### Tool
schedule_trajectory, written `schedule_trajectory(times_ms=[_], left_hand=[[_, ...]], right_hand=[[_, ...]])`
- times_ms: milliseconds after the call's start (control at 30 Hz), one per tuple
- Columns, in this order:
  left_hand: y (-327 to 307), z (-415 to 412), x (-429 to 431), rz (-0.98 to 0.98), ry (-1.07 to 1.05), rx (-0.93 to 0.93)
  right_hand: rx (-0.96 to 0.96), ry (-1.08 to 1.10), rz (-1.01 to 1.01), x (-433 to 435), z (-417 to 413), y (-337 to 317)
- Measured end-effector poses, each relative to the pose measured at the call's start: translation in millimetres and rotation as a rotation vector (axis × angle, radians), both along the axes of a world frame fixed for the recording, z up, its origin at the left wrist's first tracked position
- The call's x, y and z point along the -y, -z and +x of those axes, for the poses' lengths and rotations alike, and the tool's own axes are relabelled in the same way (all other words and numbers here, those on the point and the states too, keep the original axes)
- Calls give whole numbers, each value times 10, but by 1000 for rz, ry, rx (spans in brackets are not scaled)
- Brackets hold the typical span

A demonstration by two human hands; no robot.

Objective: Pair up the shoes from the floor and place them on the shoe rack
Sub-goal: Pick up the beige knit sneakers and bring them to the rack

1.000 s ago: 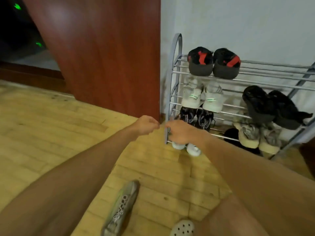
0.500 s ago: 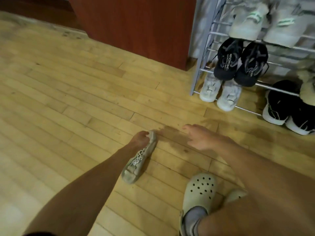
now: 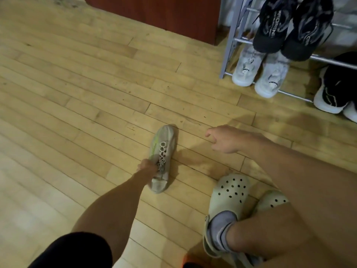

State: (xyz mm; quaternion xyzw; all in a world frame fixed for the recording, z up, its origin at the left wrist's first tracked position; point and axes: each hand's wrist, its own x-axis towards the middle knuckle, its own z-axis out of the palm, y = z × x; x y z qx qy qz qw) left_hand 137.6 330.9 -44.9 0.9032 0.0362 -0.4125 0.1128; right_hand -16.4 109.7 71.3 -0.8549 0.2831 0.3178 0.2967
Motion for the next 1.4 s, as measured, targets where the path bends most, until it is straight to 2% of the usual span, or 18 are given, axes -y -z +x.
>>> schedule_trajectory(times_ms=[133, 233, 333, 533, 633, 700, 800, 1000, 1133, 1233, 1400], left_hand=[[-195, 53, 19, -131, -92, -124], [-579, 90, 175, -289, -111, -126], [-1152, 223, 517, -516, 0, -126], [-2460, 202, 1348, -875, 276, -105], [-2939, -51, 1703, -963, 347, -108], [-3198, -257, 1895, -1021, 384, -109], [-3499, -661, 2148, -1100, 446, -134], [-3772, -1658, 2568, -1138, 592, -184], [-3772, -2287, 2718, -1095, 732, -255], [-3637, -2735, 2812, -1031, 781, -325], [-3325, -3399, 2963, -904, 746, -408]], right_hand=[[-25, -20, 25, -105, -30, -137], [-39, -13, 18, -96, -19, -328], [14, 48, -4, 2, 10, -641], [295, 273, -12, 176, 86, -1577], [491, 465, 6, 332, -115, -2019], [564, 564, -38, 469, -356, -2243], [674, 767, 6, 626, -806, -2487], [821, 1054, 40, 750, -1739, -2598], [911, 1275, 83, 776, -2318, -2486], [894, 1336, 77, 768, -2731, -2351], [837, 1414, 54, 779, -3348, -2004]])
